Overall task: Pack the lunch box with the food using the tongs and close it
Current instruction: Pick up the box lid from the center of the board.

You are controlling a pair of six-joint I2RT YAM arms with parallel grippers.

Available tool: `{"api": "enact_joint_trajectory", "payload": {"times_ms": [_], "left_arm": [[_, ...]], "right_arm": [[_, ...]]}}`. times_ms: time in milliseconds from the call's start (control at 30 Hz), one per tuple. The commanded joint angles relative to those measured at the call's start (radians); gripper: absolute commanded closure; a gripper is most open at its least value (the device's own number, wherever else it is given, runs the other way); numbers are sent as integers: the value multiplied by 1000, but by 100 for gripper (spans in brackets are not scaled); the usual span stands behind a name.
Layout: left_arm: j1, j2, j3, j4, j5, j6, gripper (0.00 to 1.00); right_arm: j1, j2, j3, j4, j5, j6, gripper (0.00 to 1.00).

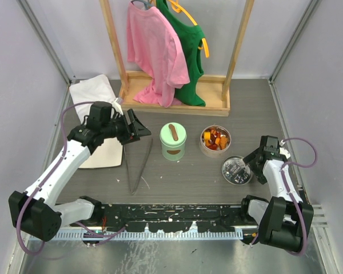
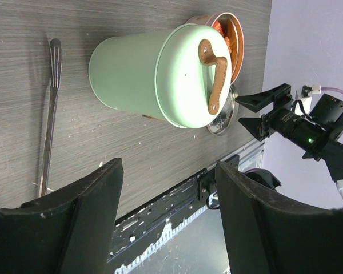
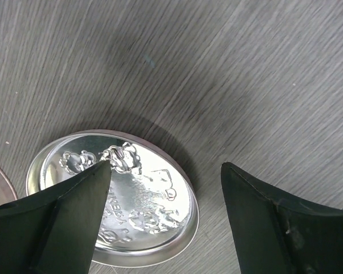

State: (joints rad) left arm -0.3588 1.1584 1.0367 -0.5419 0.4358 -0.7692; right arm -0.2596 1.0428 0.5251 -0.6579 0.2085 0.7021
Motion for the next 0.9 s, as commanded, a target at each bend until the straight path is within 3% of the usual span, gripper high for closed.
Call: {"api": "enact_joint_trajectory", "payload": {"times_ms": [0,867], "left_arm": [[-2,-27,-8,29,29,13,33],[-2,-27,-3,26,56,17,33]], "right_arm": [[-5,-10,0,56,-17,-16,18],[-6,179,-8,194,56,1,47]]}}
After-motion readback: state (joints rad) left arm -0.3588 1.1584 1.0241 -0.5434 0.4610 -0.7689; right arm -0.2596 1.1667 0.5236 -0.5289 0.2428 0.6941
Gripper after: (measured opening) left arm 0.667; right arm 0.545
